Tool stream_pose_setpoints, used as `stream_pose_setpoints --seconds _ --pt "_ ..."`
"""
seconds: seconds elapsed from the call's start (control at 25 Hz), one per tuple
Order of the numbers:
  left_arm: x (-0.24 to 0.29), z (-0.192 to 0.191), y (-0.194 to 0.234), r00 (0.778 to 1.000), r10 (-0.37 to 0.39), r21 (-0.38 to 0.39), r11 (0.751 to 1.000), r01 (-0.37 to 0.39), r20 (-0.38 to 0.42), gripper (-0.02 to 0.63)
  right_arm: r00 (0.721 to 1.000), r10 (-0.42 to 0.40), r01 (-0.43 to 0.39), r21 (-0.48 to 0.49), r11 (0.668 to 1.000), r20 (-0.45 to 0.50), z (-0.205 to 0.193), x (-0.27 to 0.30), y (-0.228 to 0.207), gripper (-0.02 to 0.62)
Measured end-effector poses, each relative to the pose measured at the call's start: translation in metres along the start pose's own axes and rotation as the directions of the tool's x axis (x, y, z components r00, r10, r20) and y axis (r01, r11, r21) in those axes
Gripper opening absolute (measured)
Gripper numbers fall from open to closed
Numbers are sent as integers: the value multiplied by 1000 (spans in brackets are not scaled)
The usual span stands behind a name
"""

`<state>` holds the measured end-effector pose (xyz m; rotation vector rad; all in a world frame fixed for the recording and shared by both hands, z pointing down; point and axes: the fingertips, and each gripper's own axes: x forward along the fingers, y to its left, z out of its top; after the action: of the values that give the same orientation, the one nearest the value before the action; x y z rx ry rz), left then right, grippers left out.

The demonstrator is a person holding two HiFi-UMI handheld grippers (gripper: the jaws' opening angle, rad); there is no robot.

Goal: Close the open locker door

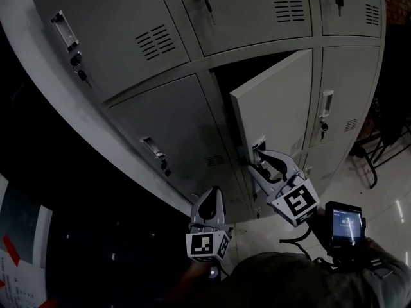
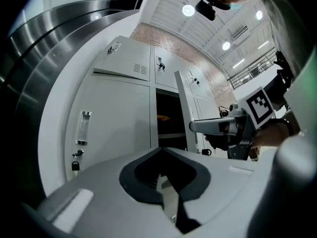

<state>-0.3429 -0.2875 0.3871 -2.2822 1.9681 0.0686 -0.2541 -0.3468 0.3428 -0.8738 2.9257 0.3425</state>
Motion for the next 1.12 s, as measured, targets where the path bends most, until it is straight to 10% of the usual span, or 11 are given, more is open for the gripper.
stream_pose_setpoints --seconds 1.12 --pt "-9 -10 65 991 131 -34 991 -131 4 3 972 -204 191 -120 974 -113 -31 107 -45 126"
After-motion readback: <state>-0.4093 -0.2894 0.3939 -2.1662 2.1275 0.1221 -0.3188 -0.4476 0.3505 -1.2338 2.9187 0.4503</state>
